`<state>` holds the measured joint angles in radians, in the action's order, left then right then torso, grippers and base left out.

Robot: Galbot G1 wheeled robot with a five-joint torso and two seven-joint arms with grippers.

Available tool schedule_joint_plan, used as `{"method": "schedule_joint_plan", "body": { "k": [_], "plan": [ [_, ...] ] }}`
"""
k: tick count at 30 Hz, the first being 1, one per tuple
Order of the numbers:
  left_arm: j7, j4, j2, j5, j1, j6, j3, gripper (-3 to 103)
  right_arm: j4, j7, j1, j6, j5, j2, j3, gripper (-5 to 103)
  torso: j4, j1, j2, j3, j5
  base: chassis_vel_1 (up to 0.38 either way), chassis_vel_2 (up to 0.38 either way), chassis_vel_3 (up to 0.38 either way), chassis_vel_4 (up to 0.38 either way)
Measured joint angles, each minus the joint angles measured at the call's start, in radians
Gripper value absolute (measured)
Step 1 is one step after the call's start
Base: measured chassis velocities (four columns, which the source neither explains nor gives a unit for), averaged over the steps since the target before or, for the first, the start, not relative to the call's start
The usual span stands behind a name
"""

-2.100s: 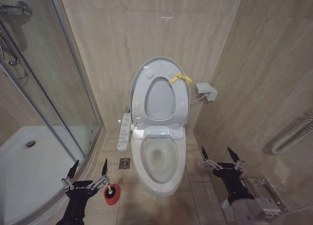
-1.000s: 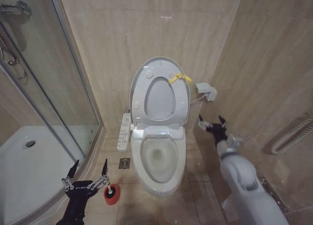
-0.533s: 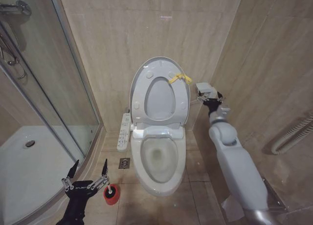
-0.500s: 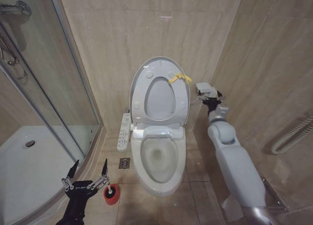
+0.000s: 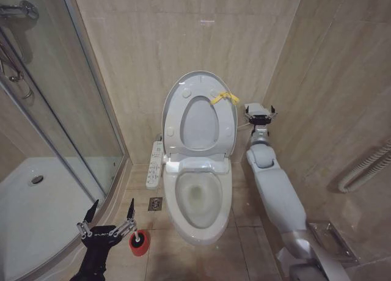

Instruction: Open the toilet lid, clean the toilet bowl with a toilet brush, close the toilet lid, and flush.

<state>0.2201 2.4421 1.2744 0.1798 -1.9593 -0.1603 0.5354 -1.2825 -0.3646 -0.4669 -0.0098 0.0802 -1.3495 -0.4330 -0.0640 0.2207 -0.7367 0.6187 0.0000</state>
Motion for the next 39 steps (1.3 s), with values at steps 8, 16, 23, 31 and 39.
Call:
{"method": "schedule_joint_plan", "body": {
  "k": [8,16,23,31,39],
  "plan": [
    [0.0,0.0,0.0,0.0,0.0,0.0,0.0,100,0.092,-0.003,0.06,0.054,0.011,-0.049,-0.001,100,0.0003,0.0,0.0,0.0,-0.0001,0.0,0.0,0.0,0.0],
    [0.0,0.0,0.0,0.0,0.0,0.0,0.0,100,0.054,0.053,0.045,0.06,-0.076,-0.024,-0.013,100,-0.0003,0.0,0.0,0.0,-0.0001,0.0,0.0,0.0,0.0],
    [0.0,0.0,0.0,0.0,0.0,0.0,0.0,100,0.067,0.08,0.059,0.086,-0.091,-0.02,-0.019,100,0.0001,0.0,0.0,0.0,0.0001,0.0,0.0,0.0,0.0],
    [0.0,0.0,0.0,0.0,0.0,0.0,0.0,100,0.074,0.094,0.064,0.105,-0.104,-0.015,-0.021,100,-0.0001,0.0,0.0,0.0,0.0001,-0.043,0.042,0.054,-0.05],
    [0.0,0.0,0.0,0.0,0.0,0.0,0.0,100,0.04,0.089,0.04,0.09,-0.13,0.021,-0.009,100,0.0001,0.001,0.0,0.0,0.0002,-0.105,0.105,0.11,-0.111]
  ]
}}
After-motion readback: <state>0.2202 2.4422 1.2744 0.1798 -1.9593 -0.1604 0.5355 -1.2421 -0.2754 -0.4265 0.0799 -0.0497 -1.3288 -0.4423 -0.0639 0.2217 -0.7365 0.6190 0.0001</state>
